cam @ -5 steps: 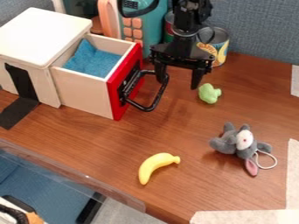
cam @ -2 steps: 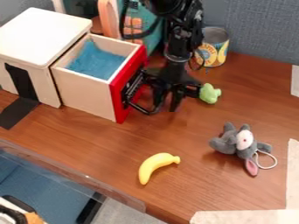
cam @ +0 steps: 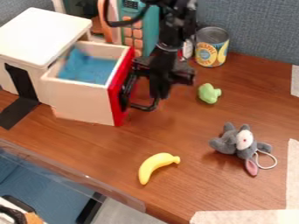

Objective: Close the drawer

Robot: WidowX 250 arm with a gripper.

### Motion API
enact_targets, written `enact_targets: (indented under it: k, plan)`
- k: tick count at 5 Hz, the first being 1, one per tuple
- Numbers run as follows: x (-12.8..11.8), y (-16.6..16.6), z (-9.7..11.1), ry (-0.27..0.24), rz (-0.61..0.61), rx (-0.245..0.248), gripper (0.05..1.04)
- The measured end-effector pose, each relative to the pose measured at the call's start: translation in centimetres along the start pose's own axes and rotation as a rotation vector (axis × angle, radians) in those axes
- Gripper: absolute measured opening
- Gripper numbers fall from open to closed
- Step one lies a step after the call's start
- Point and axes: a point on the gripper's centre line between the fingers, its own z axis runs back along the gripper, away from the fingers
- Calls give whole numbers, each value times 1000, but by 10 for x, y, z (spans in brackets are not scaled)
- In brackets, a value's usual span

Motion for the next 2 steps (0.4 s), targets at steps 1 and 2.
enact_targets:
  k: [1,2]
  plan:
    - [30,16,5,-39,112,-3,118]
    - [47,24,-1,-11,177,2,117]
